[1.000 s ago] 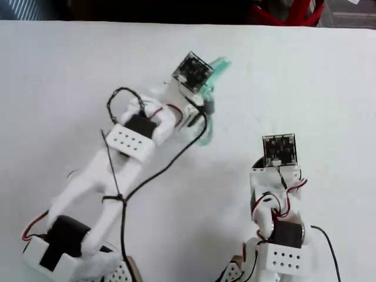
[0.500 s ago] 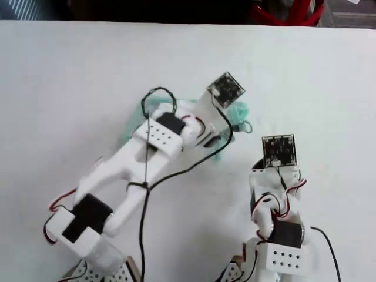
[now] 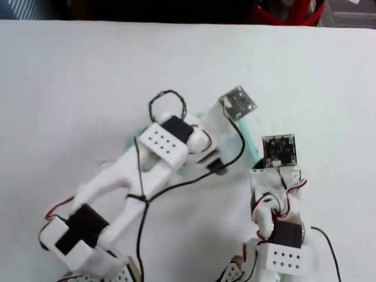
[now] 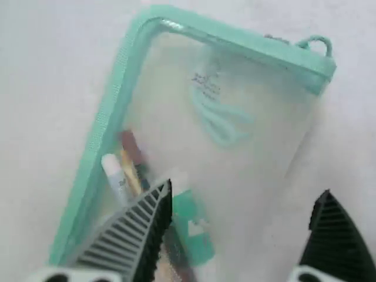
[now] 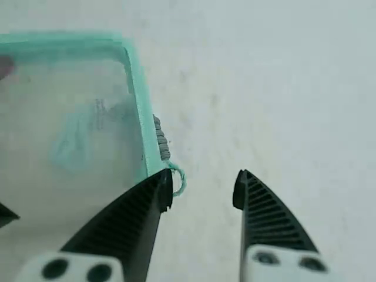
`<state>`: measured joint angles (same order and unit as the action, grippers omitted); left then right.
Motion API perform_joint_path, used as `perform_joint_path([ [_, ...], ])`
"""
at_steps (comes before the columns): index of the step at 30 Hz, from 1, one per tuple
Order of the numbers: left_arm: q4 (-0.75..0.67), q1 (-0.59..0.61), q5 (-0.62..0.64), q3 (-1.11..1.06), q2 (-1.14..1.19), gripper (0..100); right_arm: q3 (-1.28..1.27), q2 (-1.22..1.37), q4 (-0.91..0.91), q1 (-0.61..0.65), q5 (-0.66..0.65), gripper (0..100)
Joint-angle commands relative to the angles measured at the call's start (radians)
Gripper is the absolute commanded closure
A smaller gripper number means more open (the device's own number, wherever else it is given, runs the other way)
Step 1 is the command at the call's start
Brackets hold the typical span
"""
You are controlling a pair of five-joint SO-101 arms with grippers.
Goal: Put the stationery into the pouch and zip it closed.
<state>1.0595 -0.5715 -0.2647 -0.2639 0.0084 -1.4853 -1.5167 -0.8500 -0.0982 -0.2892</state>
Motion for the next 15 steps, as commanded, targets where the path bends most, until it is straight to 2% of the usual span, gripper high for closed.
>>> perform_joint_path([
  [1, 0.104, -0.012, -0.043, 0.109, -0.054, 64, 0.006, -0.008, 0.012, -0.007, 0.0, 82.2],
  [5, 0.293, 0.054, -0.057, 0.295, -0.059, 64, 0.006, -0.008, 0.012, -0.007, 0.0, 82.2],
  [9, 0.465, 0.223, -0.058, 0.433, -0.096, 65, 0.006, -0.008, 0.01, -0.007, 0.0, 82.3],
  [12, 0.563, 0.377, -0.06, 0.423, -0.131, 71, 0.006, -0.008, 0.01, -0.007, 0.0, 85.8],
  [15, 0.606, 0.542, -0.115, 0.341, -0.15, 80, 0.008, -0.008, 0.012, -0.005, 0.0, 95.9],
])
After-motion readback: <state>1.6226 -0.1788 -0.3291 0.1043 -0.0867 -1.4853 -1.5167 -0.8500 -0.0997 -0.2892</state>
